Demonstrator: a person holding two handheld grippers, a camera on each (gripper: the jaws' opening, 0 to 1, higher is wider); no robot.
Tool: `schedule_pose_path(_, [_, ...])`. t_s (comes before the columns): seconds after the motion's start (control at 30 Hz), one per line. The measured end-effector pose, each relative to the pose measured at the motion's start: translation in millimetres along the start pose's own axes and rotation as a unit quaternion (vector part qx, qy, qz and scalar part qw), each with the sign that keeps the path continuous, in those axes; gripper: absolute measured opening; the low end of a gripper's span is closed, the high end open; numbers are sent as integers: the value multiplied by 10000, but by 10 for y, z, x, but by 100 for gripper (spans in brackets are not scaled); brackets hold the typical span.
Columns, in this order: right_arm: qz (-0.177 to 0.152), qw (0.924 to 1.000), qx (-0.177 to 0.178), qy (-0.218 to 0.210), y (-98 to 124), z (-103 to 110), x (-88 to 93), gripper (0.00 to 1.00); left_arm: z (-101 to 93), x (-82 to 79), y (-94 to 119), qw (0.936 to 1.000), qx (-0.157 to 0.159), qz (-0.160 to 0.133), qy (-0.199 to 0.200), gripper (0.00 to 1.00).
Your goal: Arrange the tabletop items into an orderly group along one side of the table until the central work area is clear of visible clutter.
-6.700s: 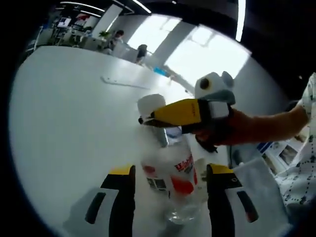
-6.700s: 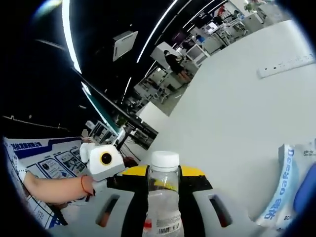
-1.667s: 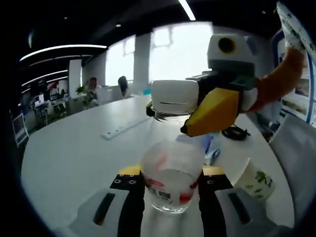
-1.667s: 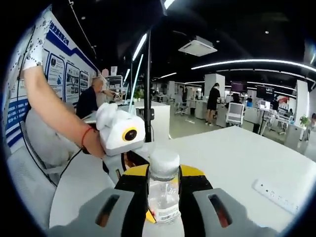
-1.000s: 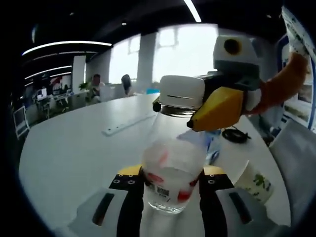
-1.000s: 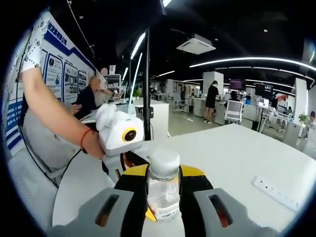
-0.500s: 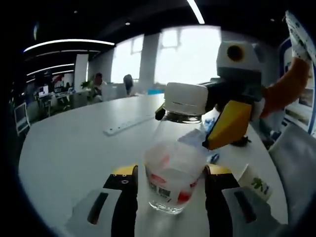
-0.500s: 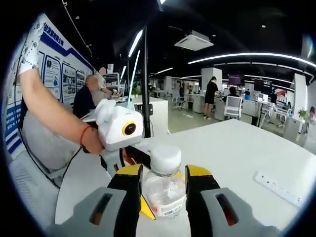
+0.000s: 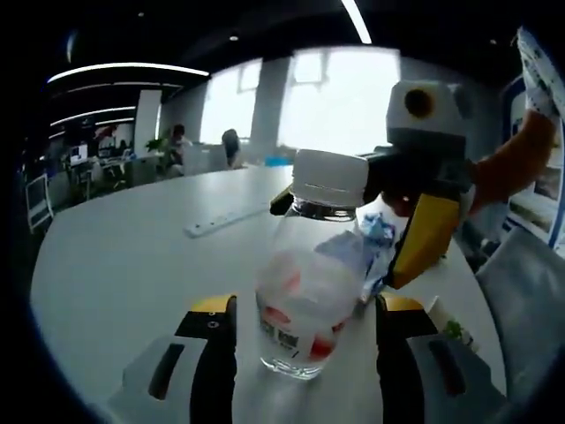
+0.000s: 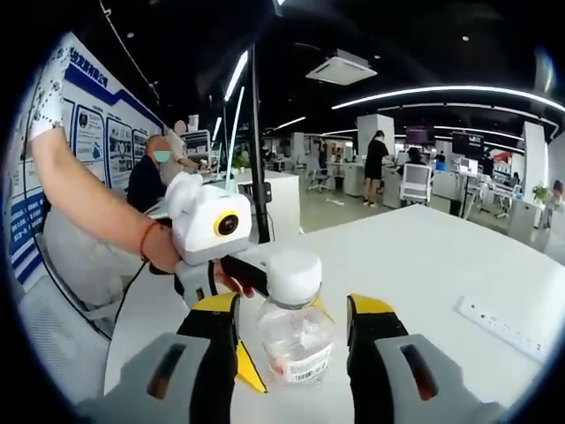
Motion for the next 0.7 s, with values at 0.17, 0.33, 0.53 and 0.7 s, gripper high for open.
schedule_pose_path(0.17, [39, 10000, -1, -60, 7, -4, 26, 52, -17, 14, 9, 10000, 18, 49, 4, 61])
schedule_pose_path(0.33, [52, 9999, -12, -89, 31, -2, 41, 55, -25, -2, 39, 10000, 9, 23, 33, 64])
schedule_pose_path(0.53, [101, 9999, -30, -133, 49, -1, 67, 61, -29, 23, 84, 9999, -31, 96, 65, 67])
schedule_pose_path(0.7, [145, 9996, -60, -216, 73, -12, 119, 65, -43, 27, 147, 9999, -71, 122, 95, 68])
Point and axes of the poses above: the point that each gripper's makers call its tool centre point, and the gripper's own axes: y roughly backward along the fingers, z roughly to its left, x roughly out of its underside, the point moved 2 cm from there along y, roughly backward along the fingers, and after that the axes turned 7 degrees about z, right-handed, at the moved point
